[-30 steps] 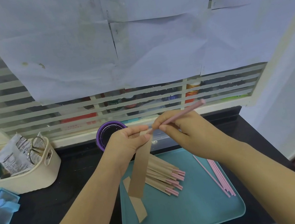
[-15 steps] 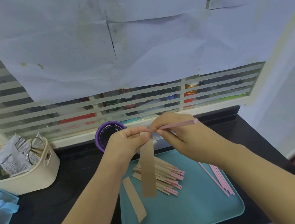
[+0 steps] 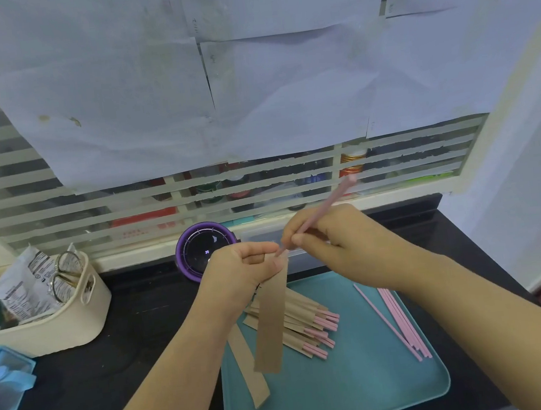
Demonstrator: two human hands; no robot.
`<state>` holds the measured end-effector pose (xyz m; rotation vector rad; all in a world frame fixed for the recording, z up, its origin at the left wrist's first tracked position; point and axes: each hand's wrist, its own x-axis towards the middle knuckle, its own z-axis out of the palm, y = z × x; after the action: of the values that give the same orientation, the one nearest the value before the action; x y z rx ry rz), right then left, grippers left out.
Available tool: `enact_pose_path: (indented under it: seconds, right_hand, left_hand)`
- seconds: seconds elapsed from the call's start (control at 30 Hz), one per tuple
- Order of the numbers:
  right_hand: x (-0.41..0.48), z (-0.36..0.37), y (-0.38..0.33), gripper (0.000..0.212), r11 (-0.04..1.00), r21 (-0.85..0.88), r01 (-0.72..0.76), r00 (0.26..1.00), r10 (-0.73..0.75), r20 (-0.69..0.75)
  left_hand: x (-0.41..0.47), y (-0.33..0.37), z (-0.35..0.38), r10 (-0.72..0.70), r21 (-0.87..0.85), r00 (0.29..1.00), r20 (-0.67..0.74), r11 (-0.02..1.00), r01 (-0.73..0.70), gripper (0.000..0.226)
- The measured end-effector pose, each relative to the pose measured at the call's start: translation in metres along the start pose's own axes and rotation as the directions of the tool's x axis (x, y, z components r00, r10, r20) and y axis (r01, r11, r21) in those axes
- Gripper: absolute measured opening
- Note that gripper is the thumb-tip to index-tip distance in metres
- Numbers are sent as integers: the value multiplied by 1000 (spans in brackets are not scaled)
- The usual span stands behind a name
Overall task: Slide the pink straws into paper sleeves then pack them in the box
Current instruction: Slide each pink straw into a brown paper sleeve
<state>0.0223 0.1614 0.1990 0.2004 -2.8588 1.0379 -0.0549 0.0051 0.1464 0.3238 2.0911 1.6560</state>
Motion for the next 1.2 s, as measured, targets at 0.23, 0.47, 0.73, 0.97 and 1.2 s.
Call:
enact_pose_path:
  seconds: [0.23,0.47,0.73,0.97,1.2]
  right_hand:
    - [14,-19,23,15,890,387,-242,970,216,110]
    - [15,-19,39,13,822,480,-308,950,289,115]
    - [13,-13,43,15,831,468,-300,944,330,18]
    - [15,-6,43,20,834,422,-356,916,401,-20]
    - [20,3,45,28,845,344,-409,890,453,-55]
  left_hand:
    - [-5,2,6,28,130,990,138,990,-46,18]
    - [-9,6,11,17,65,979,202,997,-31,24]
    - [-9,4,11,-25,57,988,154,998,16,27]
    - [-10,2,16,-41,31,982,187,999,36,33]
    - [-11,-3,19,-35,28,984,177,999,31,36]
